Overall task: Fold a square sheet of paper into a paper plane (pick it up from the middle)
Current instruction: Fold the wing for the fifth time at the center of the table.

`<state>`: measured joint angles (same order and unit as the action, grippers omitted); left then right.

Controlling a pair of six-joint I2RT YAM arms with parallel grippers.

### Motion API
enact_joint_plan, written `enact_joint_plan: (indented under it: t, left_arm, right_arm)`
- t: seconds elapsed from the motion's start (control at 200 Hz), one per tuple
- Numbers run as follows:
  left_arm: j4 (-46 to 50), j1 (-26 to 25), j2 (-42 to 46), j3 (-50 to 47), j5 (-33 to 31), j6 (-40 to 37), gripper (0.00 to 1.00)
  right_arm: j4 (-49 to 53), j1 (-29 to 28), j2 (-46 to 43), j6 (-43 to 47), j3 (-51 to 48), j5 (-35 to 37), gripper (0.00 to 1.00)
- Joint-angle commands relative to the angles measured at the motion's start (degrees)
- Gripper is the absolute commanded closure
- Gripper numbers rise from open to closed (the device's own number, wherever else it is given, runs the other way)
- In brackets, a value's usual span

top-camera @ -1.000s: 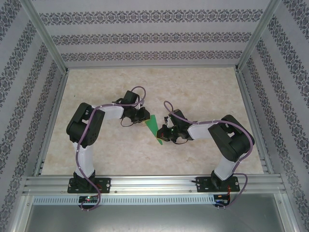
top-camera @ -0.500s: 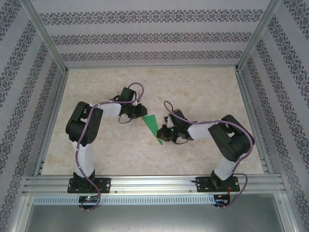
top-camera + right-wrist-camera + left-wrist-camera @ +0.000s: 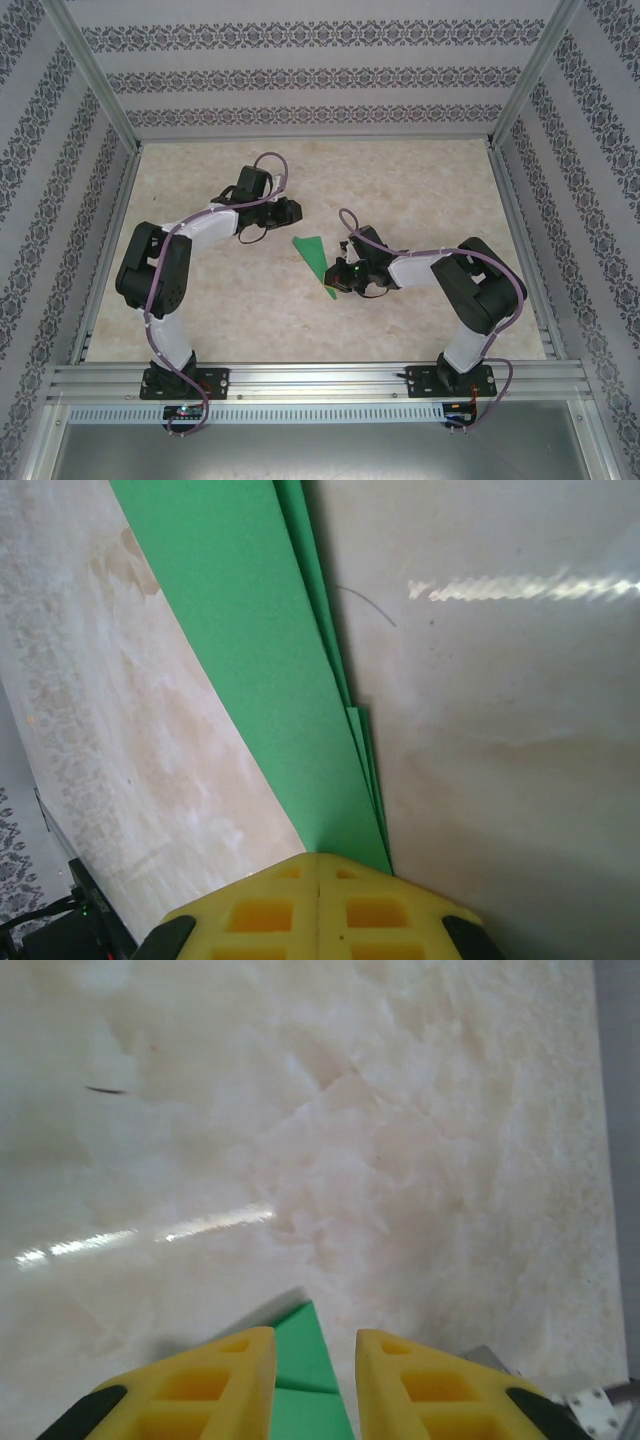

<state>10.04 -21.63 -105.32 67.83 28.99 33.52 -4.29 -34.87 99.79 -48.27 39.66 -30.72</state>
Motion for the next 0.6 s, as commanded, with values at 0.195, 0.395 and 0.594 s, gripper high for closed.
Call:
enact_joint_plan:
  t: [0.195, 0.395, 0.594]
  left_arm:
    - [-6.67, -5.44, -2.28, -4.71, 6.06, 3.26, 0.72]
    - [-6.42, -5.37, -6.18, -4.34, 2.85, 2.2, 0.73]
    - [-4.67, -5.49, -9.7, -3.1, 2.39, 0.95, 0.74]
  right_arm:
    - [13.31, -0.56, 4.8, 1.69, -2.97, 9.11, 1.0]
    - [12.95, -0.55, 4.69, 1.5, -3.27, 9.06, 1.0]
    - [14.05, -0.57, 3.85, 1.99, -2.82, 8.86, 1.0]
